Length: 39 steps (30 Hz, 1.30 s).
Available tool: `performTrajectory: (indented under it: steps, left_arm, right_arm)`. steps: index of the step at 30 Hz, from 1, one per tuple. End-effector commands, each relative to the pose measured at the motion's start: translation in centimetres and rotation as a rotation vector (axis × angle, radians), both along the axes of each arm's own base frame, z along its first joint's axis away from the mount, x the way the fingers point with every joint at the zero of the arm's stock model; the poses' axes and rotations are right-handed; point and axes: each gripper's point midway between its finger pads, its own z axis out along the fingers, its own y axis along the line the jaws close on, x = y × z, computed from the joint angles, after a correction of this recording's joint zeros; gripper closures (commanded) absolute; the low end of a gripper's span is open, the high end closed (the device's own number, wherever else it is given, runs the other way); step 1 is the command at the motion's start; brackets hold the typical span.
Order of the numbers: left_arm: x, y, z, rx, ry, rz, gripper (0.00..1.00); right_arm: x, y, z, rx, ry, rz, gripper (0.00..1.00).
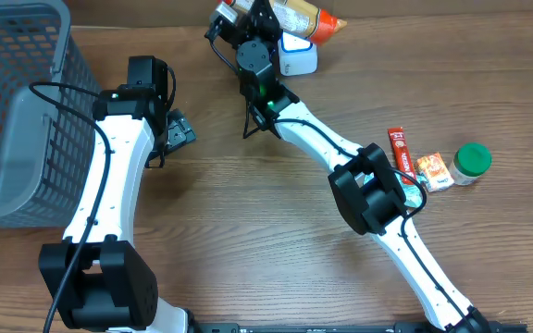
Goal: Scan the item barcode
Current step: 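Carry the spaghetti package up toward the white scanner, then hold the spaghetti package against the scanner window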
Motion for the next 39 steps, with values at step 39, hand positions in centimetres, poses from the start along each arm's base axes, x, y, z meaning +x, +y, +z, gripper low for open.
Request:
performTrajectory:
  steps: [39]
  left_arm:
    - [0.3, 0.0, 1.2, 0.016, -0.031, -0.015, 0.0]
  right_arm:
    - [1.8, -1.9, 2.4, 0.029, -0.094, 0.061, 0.96]
